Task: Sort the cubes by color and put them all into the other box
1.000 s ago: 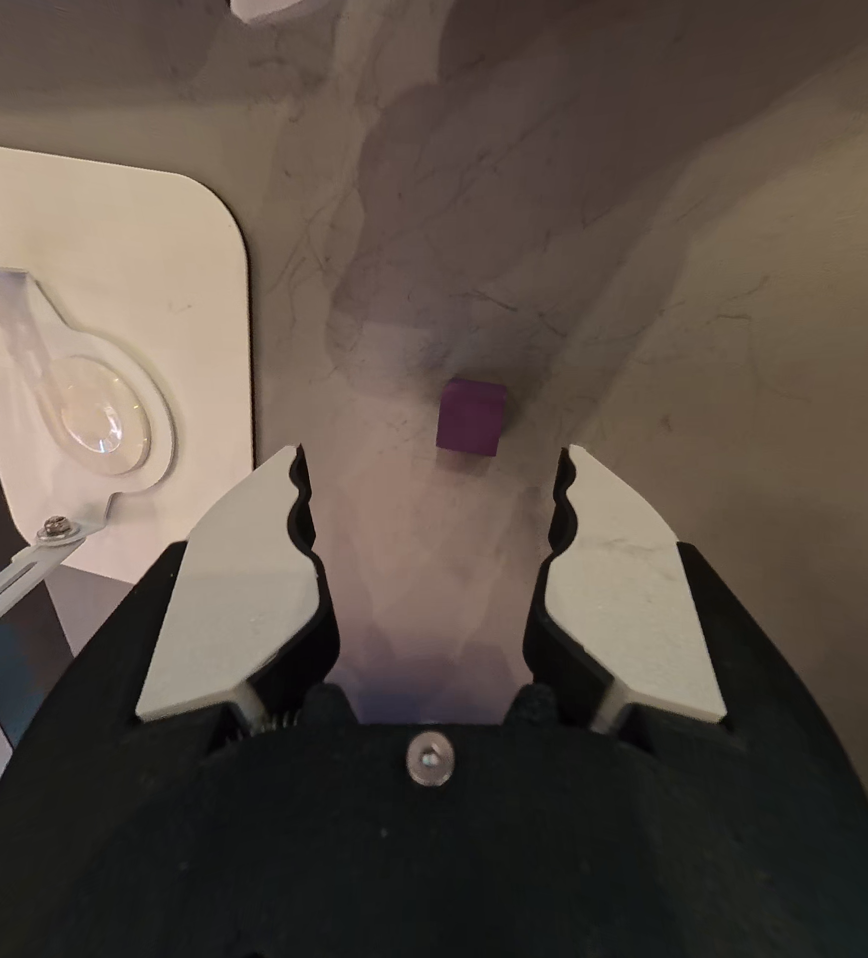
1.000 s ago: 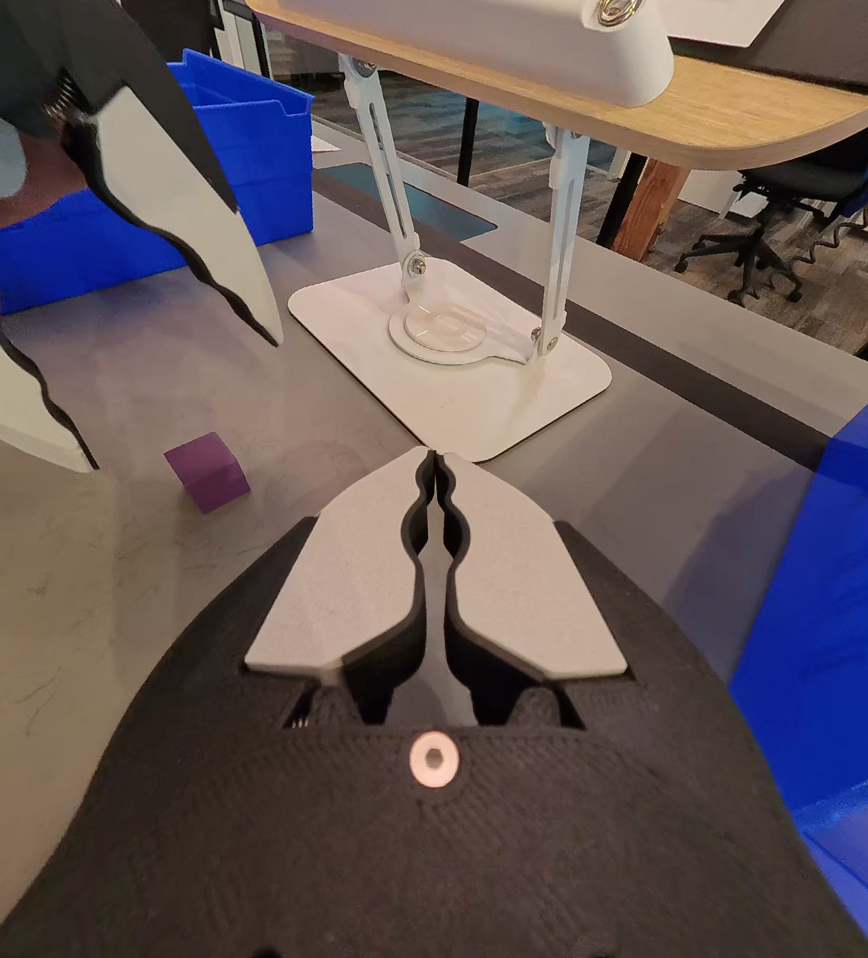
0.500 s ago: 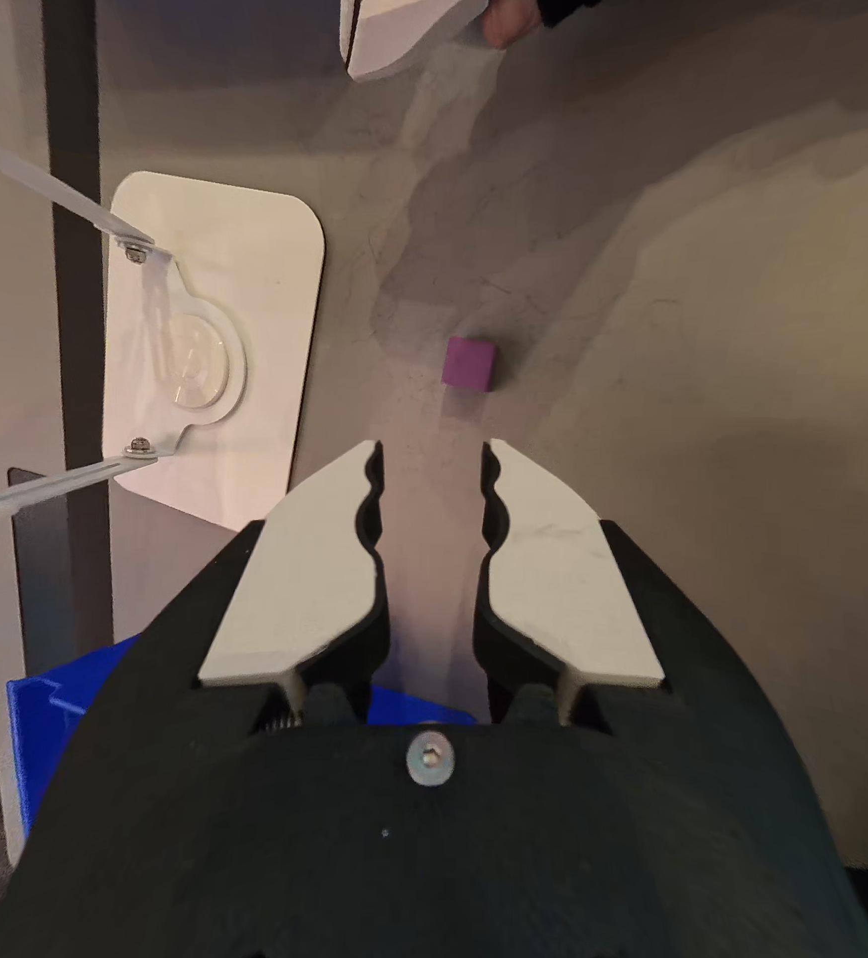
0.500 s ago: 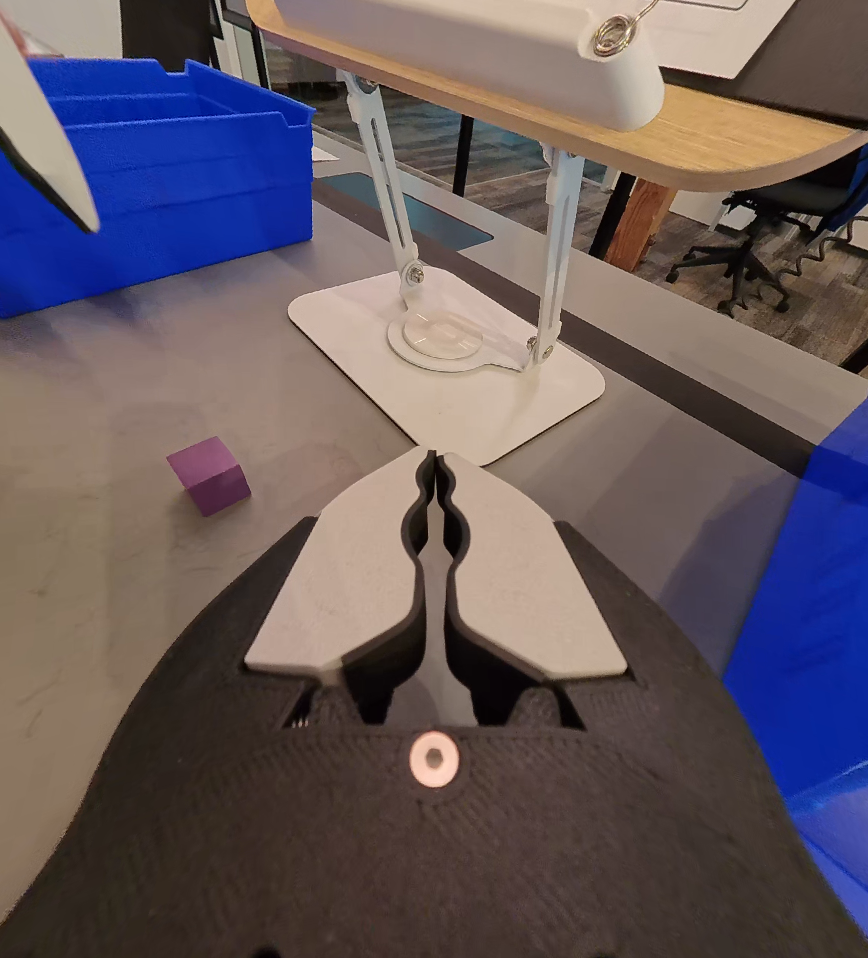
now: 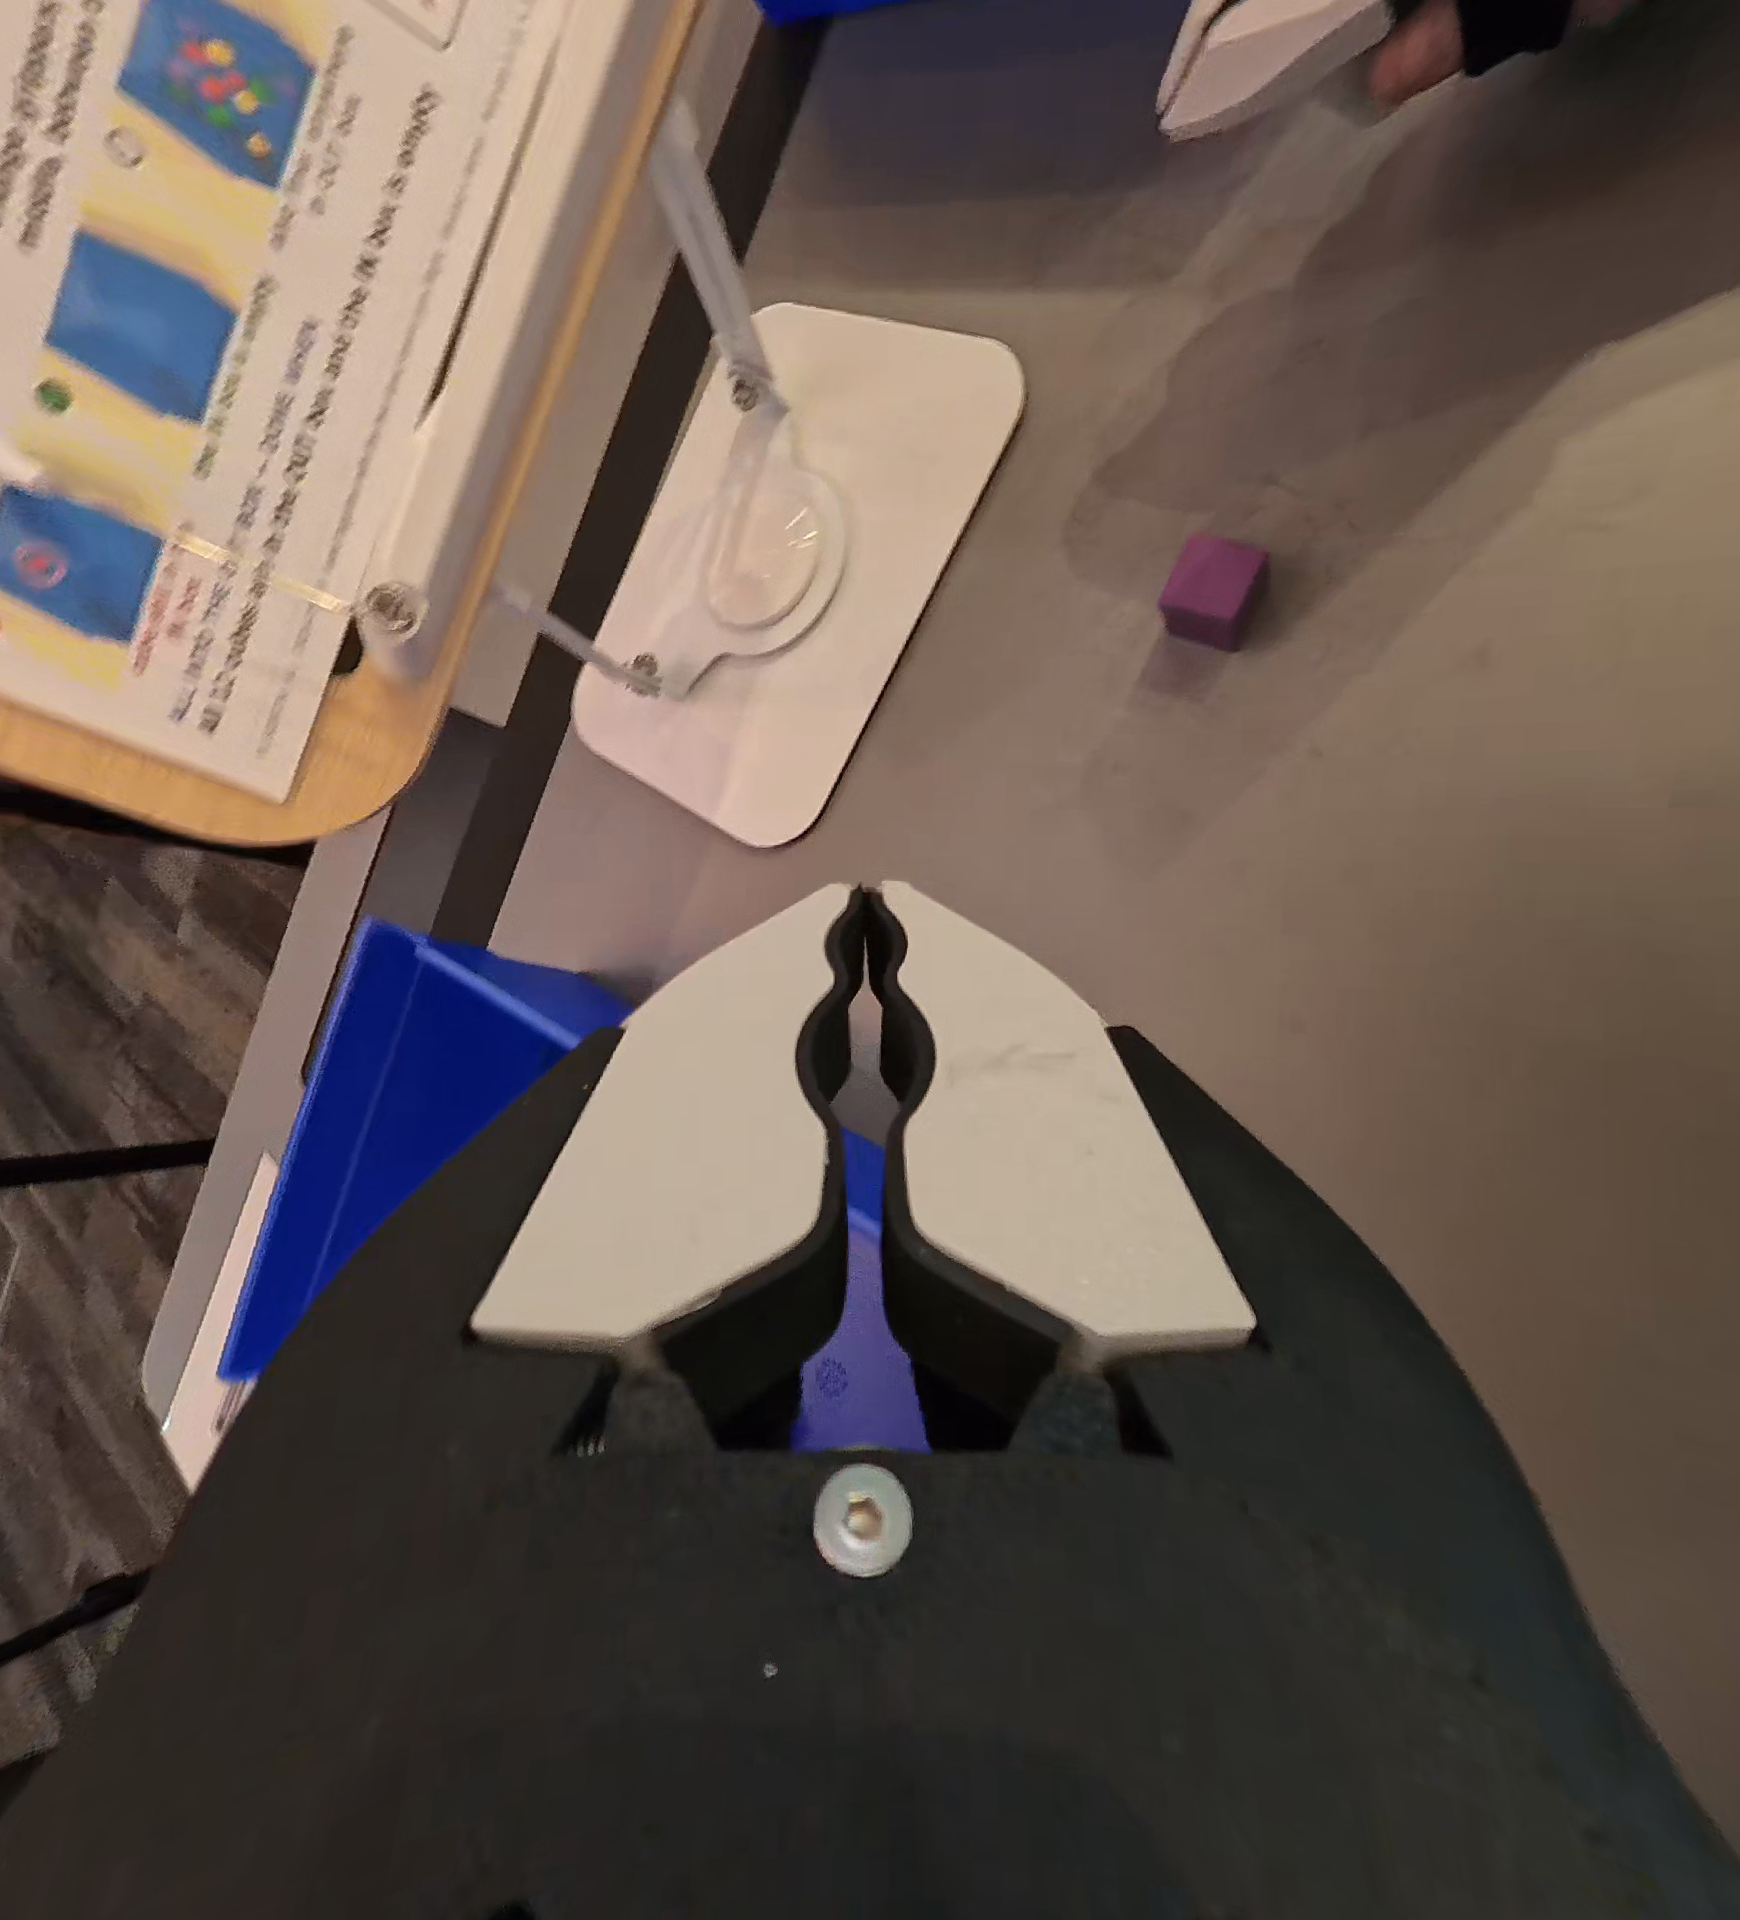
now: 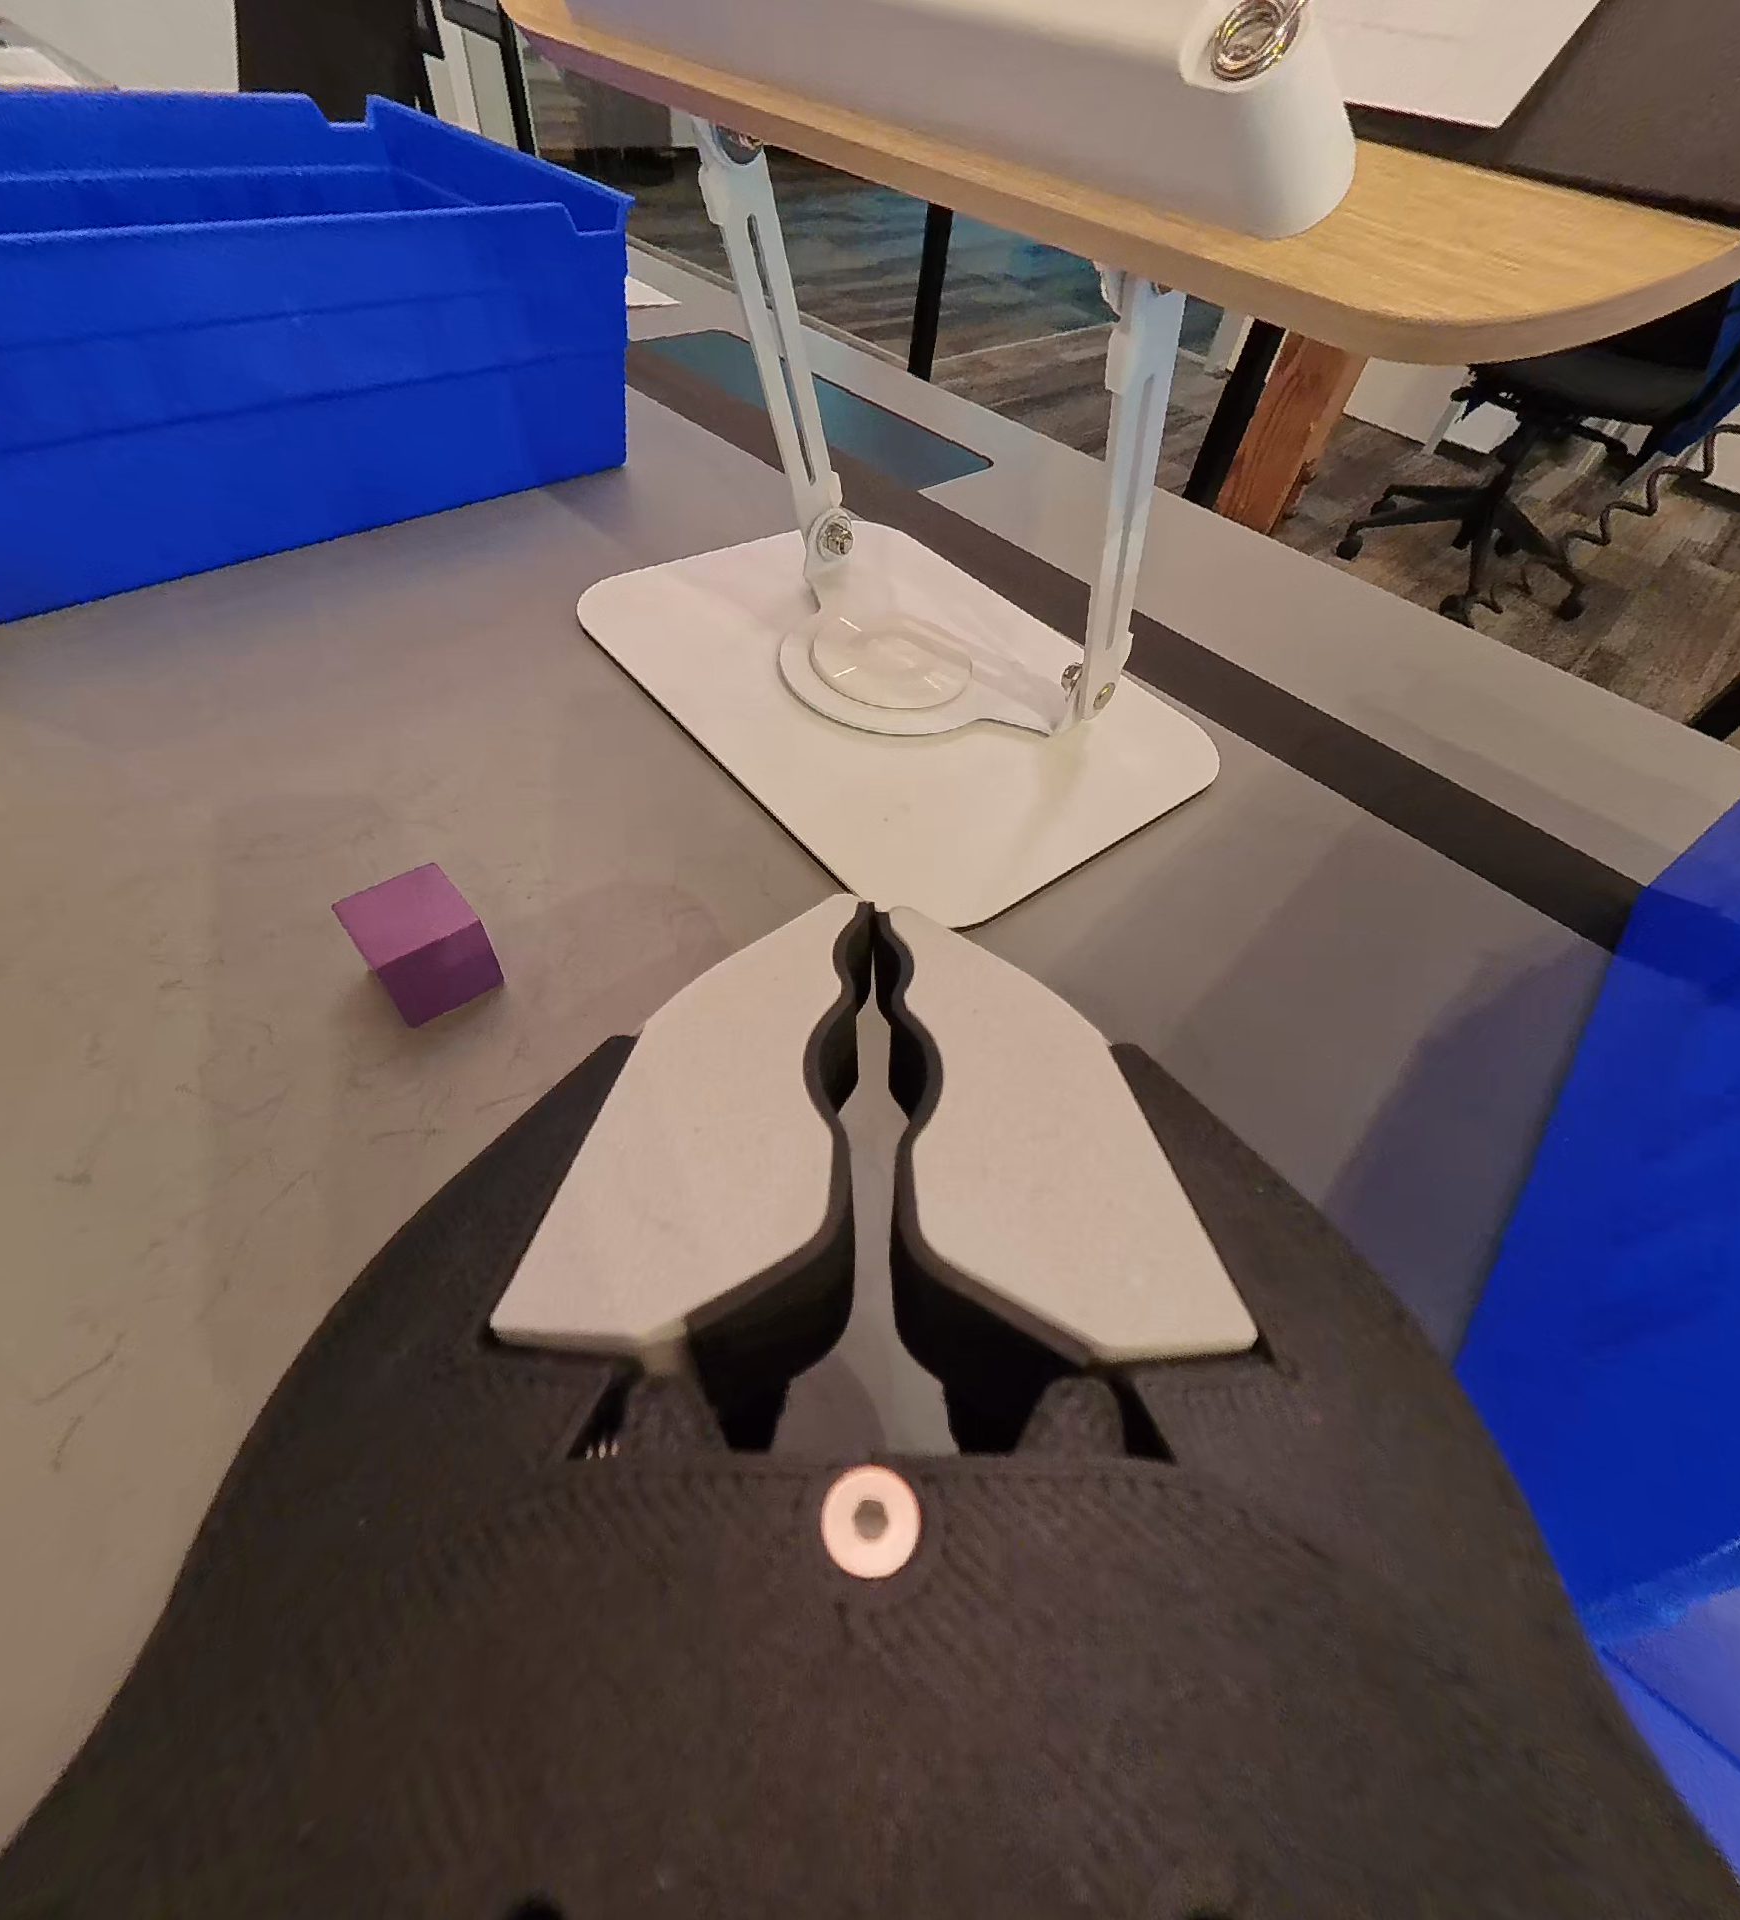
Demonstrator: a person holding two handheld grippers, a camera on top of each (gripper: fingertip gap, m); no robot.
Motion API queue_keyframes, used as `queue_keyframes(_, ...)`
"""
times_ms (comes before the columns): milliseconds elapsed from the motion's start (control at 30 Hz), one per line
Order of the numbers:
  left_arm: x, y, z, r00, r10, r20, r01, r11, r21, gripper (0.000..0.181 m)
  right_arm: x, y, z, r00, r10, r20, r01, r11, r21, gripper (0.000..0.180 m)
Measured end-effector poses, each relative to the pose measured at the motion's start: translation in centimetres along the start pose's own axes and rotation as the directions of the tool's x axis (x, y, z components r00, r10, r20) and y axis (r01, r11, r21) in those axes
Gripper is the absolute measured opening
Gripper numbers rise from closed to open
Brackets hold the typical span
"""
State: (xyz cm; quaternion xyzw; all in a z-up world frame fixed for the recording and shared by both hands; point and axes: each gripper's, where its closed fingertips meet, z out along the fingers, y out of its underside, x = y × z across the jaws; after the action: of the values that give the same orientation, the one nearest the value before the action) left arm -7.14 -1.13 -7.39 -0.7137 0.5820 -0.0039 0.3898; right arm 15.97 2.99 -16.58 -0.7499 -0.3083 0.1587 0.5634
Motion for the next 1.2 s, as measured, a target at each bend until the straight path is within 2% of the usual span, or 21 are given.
queue_keyframes(33,-0.4,0.4,-0.4,1.000,-0.015,0.013,0.015,1.000,0.005,0.000,0.0,0.0,0.0,1.000,0.002,-0.001,-0.002,1.000,0.000,0.000)
queue_keyframes(333,-3.2,3.9,-2.0,0.991,-0.116,0.073,0.114,0.993,0.038,0.000,0.1,0.3,0.1,1.000,0.011,-0.001,-0.011,1.000,-0.007,0.000)
queue_keyframes(567,-5.9,4.5,-2.8,0.974,-0.196,0.110,0.179,0.972,0.152,0.000,0.1,0.4,0.1,1.000,0.010,0.001,-0.010,1.000,-0.012,0.000)
queue_keyframes(767,-6.4,6.5,-2.6,0.966,-0.226,0.123,0.210,0.969,0.134,0.000,-0.1,0.5,0.3,1.000,0.004,0.007,-0.004,1.000,-0.021,0.000)
queue_keyframes(1200,-7.3,7.3,-3.9,0.953,-0.261,0.152,0.239,0.960,0.146,0.000,-0.3,0.5,0.3,1.000,-0.001,0.012,0.001,1.000,-0.024,0.000)
